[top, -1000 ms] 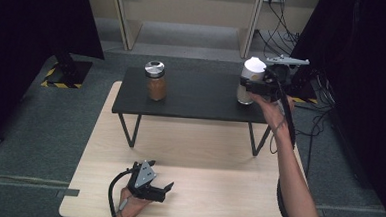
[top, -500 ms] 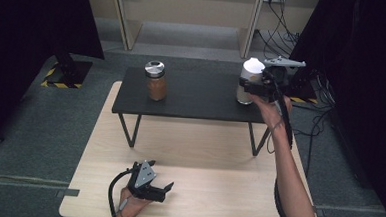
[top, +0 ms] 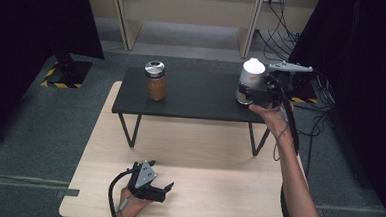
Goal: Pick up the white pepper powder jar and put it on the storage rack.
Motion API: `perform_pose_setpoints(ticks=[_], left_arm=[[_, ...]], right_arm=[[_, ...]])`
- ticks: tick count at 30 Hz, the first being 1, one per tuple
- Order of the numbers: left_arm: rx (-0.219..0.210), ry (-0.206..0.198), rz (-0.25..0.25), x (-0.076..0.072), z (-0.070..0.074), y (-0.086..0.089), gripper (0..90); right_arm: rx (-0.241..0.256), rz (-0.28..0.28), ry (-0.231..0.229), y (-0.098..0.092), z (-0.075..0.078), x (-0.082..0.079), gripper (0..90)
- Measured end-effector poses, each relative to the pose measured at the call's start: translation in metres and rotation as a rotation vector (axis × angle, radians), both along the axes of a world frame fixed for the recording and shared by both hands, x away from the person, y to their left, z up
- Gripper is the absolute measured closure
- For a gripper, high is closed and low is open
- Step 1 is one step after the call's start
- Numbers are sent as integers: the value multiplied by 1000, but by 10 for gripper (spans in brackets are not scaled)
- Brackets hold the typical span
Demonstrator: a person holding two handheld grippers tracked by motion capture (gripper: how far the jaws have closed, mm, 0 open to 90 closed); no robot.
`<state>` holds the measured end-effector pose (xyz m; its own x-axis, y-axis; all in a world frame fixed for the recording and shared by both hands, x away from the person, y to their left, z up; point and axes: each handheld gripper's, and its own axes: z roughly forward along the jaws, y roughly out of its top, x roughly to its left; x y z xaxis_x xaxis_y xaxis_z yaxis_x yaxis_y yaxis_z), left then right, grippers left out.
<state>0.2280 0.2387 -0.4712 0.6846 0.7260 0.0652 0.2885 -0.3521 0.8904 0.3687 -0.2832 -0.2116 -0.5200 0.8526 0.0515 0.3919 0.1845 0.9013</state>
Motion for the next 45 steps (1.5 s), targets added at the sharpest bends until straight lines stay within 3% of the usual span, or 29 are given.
perform_pose_setpoints(ticks=[9, 17, 22, 36, 45], left_arm=[[0, 2, 1, 0, 0, 0, 0], [3, 2, -1, 0, 0, 0, 0], [1, 3, 1, 0, 0, 0, 0], [-2, 3, 2, 0, 0, 0, 0], [0, 2, 2, 0, 0, 0, 0]], right_arm=[[13, 37, -48, -10, -19, -37, 13], [31, 103, -80, -26, -53, -71, 14], [39, 147, -72, -36, -69, -85, 14], [56, 203, -77, -52, -101, -115, 14], [63, 211, -36, -58, -148, -128, 12]])
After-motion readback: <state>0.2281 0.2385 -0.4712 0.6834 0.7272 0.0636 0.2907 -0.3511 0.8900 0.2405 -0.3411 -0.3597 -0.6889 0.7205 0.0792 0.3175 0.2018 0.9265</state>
